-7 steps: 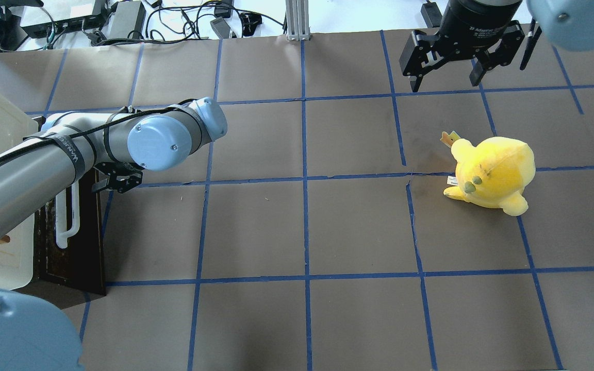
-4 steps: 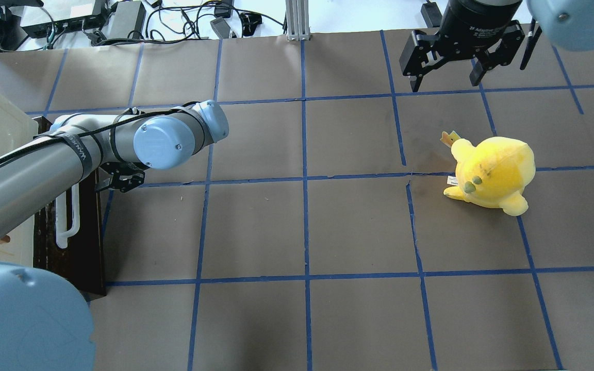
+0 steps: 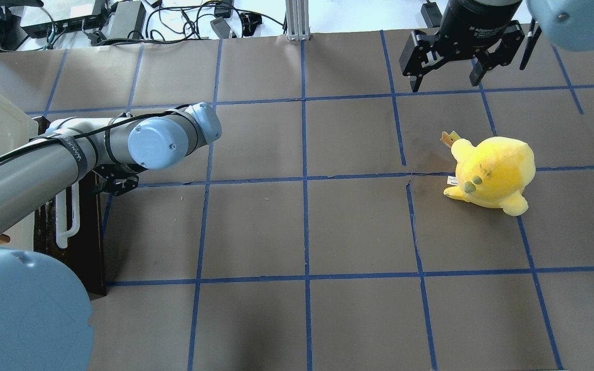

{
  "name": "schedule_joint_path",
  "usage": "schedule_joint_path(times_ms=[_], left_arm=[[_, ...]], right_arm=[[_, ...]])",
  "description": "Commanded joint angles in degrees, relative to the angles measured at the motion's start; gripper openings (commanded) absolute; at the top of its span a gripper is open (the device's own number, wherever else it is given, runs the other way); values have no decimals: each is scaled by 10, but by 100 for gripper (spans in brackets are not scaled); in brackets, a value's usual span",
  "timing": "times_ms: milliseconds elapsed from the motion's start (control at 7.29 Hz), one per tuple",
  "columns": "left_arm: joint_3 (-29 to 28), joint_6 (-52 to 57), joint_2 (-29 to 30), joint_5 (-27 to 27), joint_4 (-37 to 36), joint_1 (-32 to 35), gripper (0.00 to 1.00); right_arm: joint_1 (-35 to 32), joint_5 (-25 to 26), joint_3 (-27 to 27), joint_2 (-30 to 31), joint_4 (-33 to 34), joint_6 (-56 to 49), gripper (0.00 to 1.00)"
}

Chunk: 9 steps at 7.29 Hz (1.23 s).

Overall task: Pull drawer sideways
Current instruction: 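Align the left gripper around the white handle and close it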

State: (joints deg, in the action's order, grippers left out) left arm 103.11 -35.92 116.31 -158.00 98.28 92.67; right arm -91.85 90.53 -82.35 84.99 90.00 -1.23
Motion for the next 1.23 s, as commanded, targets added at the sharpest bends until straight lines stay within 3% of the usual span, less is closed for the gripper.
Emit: schedule_joint_path(times_ms=[0,274,1097], left_arm=[[2,-5,4,1,1,-5,91],[0,-6,9,2,-1,-3,90],[-1,-6,9,1,-2,0,64]], right_arm=[[0,0,0,0,0,0,100],[0,0,0,0,0,0,100],[0,0,0,0,0,0,100]])
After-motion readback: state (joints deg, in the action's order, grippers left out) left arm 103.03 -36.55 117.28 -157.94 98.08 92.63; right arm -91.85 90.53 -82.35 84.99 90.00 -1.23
